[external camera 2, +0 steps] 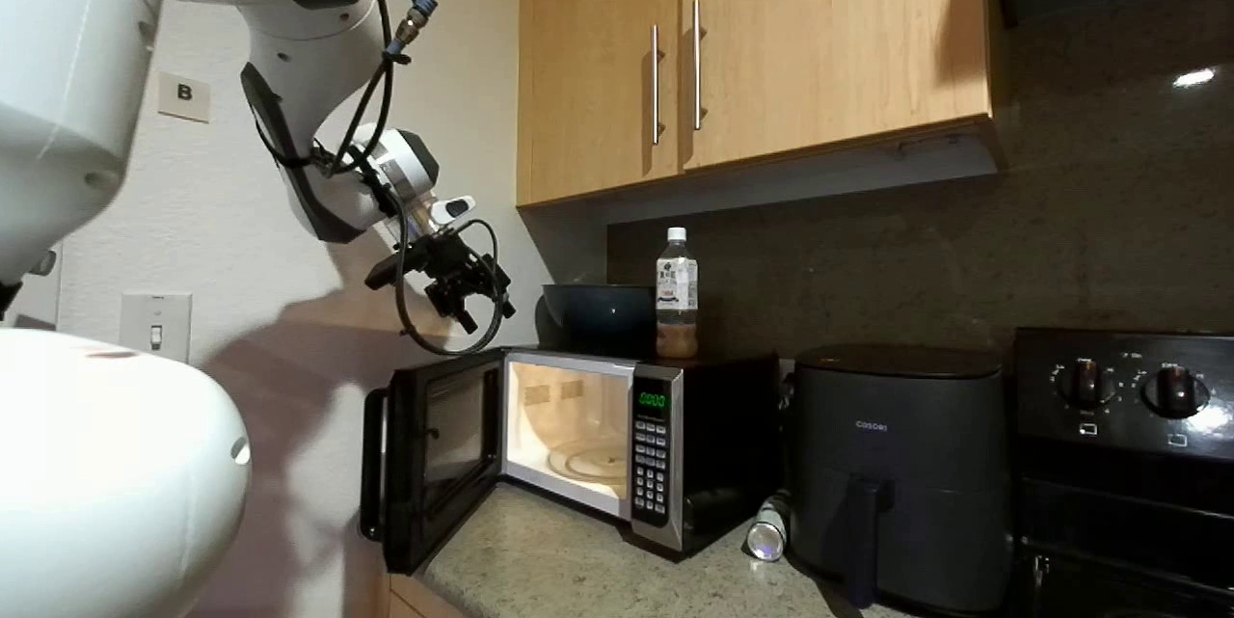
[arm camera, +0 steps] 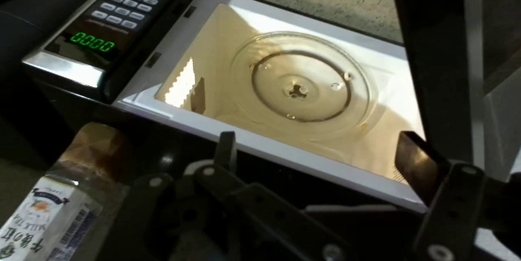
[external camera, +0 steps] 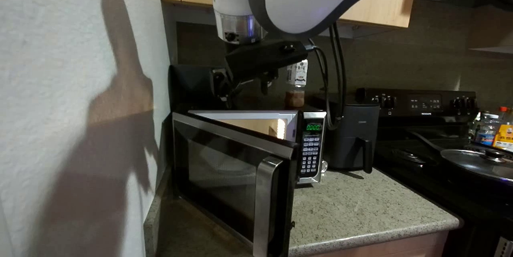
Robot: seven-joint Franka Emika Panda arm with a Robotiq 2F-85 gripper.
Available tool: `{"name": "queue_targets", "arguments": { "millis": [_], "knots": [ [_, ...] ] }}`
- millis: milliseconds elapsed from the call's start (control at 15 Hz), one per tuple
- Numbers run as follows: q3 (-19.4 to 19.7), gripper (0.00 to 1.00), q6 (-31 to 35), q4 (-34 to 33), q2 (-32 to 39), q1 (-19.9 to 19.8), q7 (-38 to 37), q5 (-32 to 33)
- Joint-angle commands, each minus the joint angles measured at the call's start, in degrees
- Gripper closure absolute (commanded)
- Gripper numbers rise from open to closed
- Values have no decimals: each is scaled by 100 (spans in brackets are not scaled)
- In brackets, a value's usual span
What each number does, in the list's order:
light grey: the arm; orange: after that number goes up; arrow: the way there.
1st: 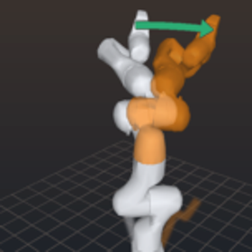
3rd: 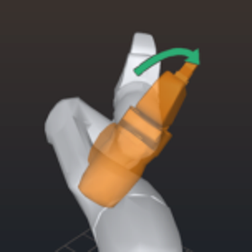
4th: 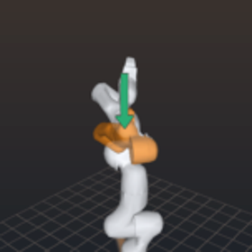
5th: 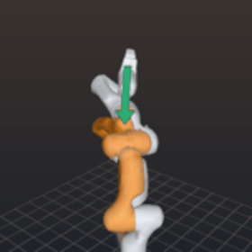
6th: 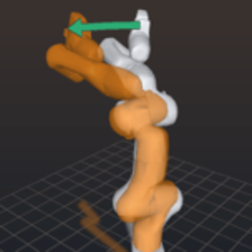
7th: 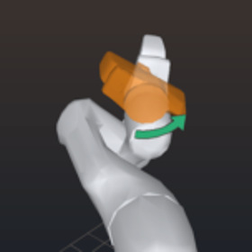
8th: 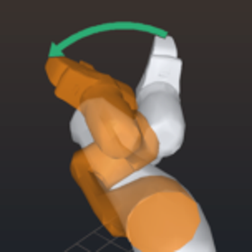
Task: Close the microwave door
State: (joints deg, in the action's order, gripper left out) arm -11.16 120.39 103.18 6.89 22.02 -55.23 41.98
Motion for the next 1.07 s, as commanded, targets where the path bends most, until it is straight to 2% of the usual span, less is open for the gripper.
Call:
{"name": "queue_targets", "arguments": {
  "millis": [0,67,267,600,867,1000],
  "knots": [
    [-144,0,-167,316,-334,-47,-213,419],
    [-145,0,-132,-9,-64,-116,-60,203],
    [-230,0,-84,72,-131,-97,29,267],
    [-536,0,342,118,-88,-38,1451,-706],
    [-673,0,178,32,6,1,2364,-1385],
    [-702,0,70,-26,83,-13,2927,-1941]
  ]
}}
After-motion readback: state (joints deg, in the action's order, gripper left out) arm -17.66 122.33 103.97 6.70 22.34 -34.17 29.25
